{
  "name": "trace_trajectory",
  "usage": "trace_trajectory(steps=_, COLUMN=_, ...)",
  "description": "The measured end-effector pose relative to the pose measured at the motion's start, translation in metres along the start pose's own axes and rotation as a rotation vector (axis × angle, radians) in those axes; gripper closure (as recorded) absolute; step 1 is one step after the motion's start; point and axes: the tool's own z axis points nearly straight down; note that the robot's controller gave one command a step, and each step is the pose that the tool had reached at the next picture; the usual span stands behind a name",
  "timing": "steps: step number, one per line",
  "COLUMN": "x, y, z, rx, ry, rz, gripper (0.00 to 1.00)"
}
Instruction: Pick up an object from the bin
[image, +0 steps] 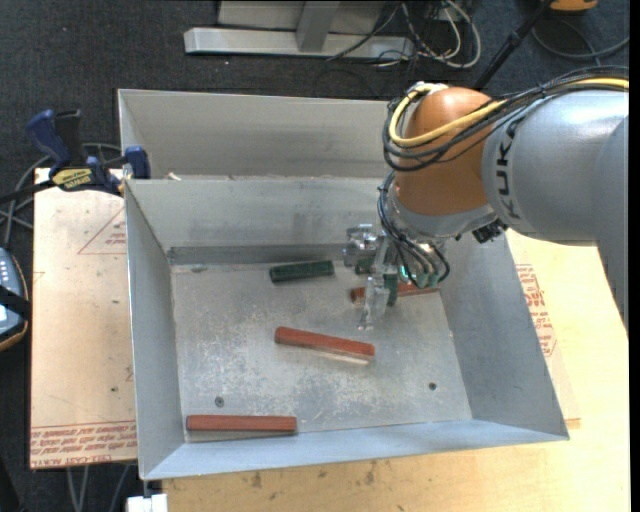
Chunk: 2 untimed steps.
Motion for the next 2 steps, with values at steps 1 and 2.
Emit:
trace_trajectory(steps=1, x=0.033, y=0.030, z=0.085, rx=-0.001, ry=0.001, rz=0.093, gripper=0.00)
trace_trajectory(steps=2, x=0.047, y=0.027, z=0.050, rx=-0.001, ry=-0.007, rz=0.188, gripper=0.00)
